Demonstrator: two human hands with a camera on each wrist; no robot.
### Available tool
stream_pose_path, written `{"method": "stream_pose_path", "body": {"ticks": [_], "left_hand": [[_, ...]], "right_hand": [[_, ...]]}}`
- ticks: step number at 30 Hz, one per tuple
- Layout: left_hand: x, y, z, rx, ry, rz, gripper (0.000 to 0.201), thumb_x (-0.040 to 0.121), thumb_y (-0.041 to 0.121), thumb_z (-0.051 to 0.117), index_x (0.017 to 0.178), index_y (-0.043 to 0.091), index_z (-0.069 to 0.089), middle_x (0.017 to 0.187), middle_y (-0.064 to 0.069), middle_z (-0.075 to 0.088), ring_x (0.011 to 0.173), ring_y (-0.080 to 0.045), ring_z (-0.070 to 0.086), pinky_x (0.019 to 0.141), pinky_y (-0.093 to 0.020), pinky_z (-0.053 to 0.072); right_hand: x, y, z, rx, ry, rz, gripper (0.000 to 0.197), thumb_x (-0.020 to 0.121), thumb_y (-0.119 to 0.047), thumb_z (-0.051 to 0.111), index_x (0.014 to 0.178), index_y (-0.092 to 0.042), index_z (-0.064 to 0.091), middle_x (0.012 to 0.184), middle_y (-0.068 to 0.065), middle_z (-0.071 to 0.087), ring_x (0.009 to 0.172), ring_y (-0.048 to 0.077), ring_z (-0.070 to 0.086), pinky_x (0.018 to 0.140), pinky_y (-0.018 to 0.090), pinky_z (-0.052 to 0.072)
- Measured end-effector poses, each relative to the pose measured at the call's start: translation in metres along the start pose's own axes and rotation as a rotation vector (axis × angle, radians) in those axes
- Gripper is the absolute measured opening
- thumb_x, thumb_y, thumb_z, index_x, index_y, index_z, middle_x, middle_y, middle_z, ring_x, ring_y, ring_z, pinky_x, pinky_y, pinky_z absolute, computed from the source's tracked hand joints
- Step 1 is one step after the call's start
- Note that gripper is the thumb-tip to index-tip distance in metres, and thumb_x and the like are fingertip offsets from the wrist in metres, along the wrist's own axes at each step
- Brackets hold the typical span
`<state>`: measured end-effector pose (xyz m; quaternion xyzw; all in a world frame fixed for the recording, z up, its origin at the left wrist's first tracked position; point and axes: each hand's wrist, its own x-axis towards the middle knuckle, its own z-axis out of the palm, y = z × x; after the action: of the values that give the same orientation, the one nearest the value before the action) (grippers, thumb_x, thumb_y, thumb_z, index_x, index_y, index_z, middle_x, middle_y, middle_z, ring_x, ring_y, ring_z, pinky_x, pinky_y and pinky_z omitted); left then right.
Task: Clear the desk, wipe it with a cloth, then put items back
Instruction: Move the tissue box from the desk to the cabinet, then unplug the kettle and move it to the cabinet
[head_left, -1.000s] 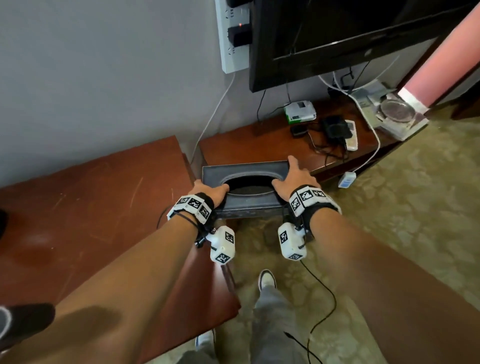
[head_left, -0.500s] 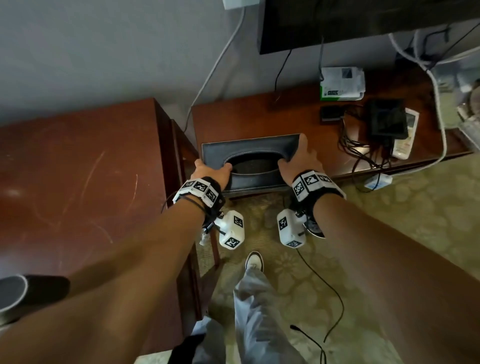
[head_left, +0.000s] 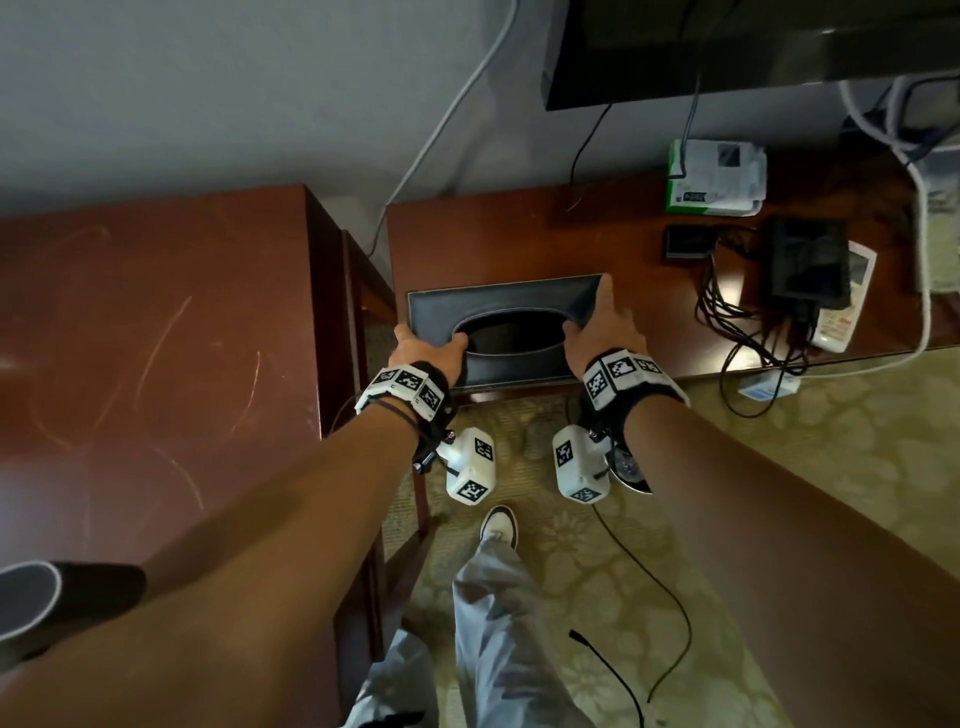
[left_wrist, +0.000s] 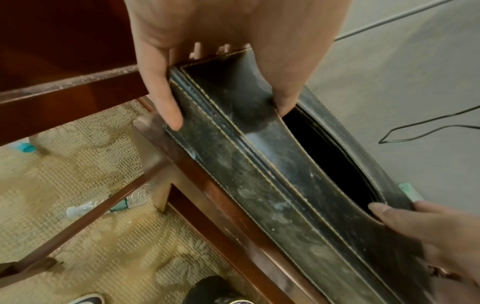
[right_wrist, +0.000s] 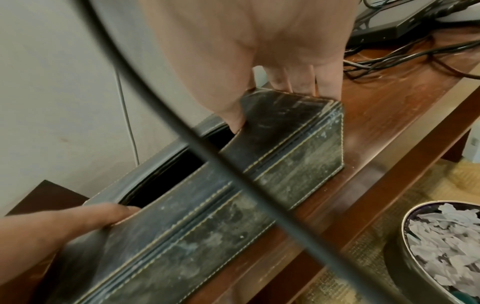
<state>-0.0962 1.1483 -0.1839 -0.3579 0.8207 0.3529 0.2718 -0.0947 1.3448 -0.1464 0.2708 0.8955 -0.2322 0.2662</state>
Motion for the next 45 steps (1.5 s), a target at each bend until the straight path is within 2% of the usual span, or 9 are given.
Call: {"method": "stream_pose_path", "body": {"ticks": [9, 16, 19, 21, 25, 28, 33, 41, 45], "left_hand": [[0.003, 0.0, -0.01, 0.004, -0.111, -0.054, 0.103, 0.081, 0.067, 0.065, 0.156, 0.015, 0.016, 0.15, -0.017, 0.044, 0.129, -0.041, 0.05, 0.107, -0.05, 0.043], [-0.009, -0.007, -0.054, -0.106, -0.043, -0.06, 0.08, 0.086, 0.054, 0.063, 0.147, 0.009, 0.037, 0.139, -0.016, 0.055, 0.116, -0.035, 0.058, 0.102, -0.042, 0.048], [-0.023, -0.008, -0.085, -0.166, 0.012, -0.029, 0.062, 0.089, 0.044, 0.059, 0.135, 0.004, 0.053, 0.121, -0.014, 0.066, 0.095, -0.03, 0.062, 0.09, -0.034, 0.051], [-0.034, -0.013, -0.111, -0.228, 0.034, -0.043, 0.06, 0.08, 0.048, 0.058, 0.121, 0.005, 0.064, 0.108, -0.013, 0.072, 0.09, -0.032, 0.068, 0.091, -0.042, 0.056], [-0.06, -0.038, -0.173, -0.349, 0.106, -0.035, 0.045, 0.077, 0.047, 0.053, 0.089, 0.006, 0.067, 0.086, -0.012, 0.072, 0.08, -0.032, 0.07, 0.085, -0.043, 0.057], [-0.075, -0.065, -0.222, -0.534, 0.179, -0.014, 0.038, 0.074, 0.04, 0.054, 0.086, 0.008, 0.068, 0.073, -0.007, 0.073, 0.07, -0.028, 0.071, 0.078, -0.04, 0.06], [-0.091, -0.121, -0.303, -0.815, 0.22, 0.047, 0.027, 0.087, 0.028, 0.052, 0.071, 0.009, 0.062, 0.061, -0.006, 0.064, 0.051, -0.022, 0.056, 0.054, -0.03, 0.044], [-0.148, -0.249, -0.417, -0.953, 0.209, 0.131, 0.022, 0.087, 0.013, 0.049, 0.067, 0.01, 0.055, 0.048, 0.0, 0.051, 0.043, -0.016, 0.041, 0.049, -0.024, 0.028], [-0.174, -0.298, -0.477, -0.948, 0.265, 0.154, 0.022, 0.094, 0.018, 0.047, 0.077, 0.01, 0.057, 0.059, -0.001, 0.053, 0.043, -0.015, 0.041, 0.045, -0.022, 0.031]], "right_hand": [[-0.002, -0.004, -0.004, -0.041, -0.031, 0.016, 0.084, 0.1, -0.032, 0.056, 0.16, -0.028, -0.003, 0.153, 0.019, 0.031, 0.131, 0.042, 0.045, 0.103, 0.05, 0.044], [-0.031, -0.042, -0.008, -0.279, 0.108, -0.081, 0.046, 0.096, -0.038, 0.052, 0.133, -0.01, 0.052, 0.141, 0.019, 0.045, 0.129, 0.038, 0.041, 0.105, 0.051, 0.039], [-0.05, -0.068, -0.009, -0.197, 0.074, -0.152, 0.04, 0.095, -0.037, 0.05, 0.116, -0.006, 0.063, 0.125, 0.018, 0.061, 0.112, 0.038, 0.056, 0.094, 0.048, 0.05], [-0.068, -0.089, -0.012, -0.099, 0.034, -0.194, 0.034, 0.094, -0.034, 0.052, 0.107, -0.005, 0.066, 0.115, 0.016, 0.067, 0.099, 0.036, 0.061, 0.084, 0.04, 0.052], [-0.123, -0.137, -0.017, 0.036, -0.008, -0.286, 0.039, 0.093, -0.03, 0.054, 0.119, -0.004, 0.066, 0.127, 0.018, 0.065, 0.113, 0.038, 0.061, 0.086, 0.035, 0.045], [-0.174, -0.175, -0.011, 0.099, -0.035, -0.353, 0.042, 0.092, -0.028, 0.054, 0.125, -0.004, 0.063, 0.134, 0.018, 0.061, 0.12, 0.038, 0.058, 0.096, 0.036, 0.045], [-0.265, -0.239, 0.021, 0.151, -0.022, -0.467, 0.045, 0.093, -0.028, 0.054, 0.128, -0.002, 0.061, 0.133, 0.018, 0.062, 0.118, 0.037, 0.06, 0.096, 0.038, 0.046], [-0.425, -0.312, 0.092, 0.086, 0.055, -0.664, 0.035, 0.087, -0.026, 0.054, 0.11, -0.003, 0.068, 0.117, 0.017, 0.069, 0.105, 0.039, 0.064, 0.088, 0.037, 0.05], [-0.494, -0.346, 0.125, 0.091, 0.016, -0.755, 0.013, 0.085, -0.023, 0.053, 0.081, -0.011, 0.059, 0.089, 0.01, 0.062, 0.082, 0.035, 0.058, 0.072, 0.034, 0.044]]}}
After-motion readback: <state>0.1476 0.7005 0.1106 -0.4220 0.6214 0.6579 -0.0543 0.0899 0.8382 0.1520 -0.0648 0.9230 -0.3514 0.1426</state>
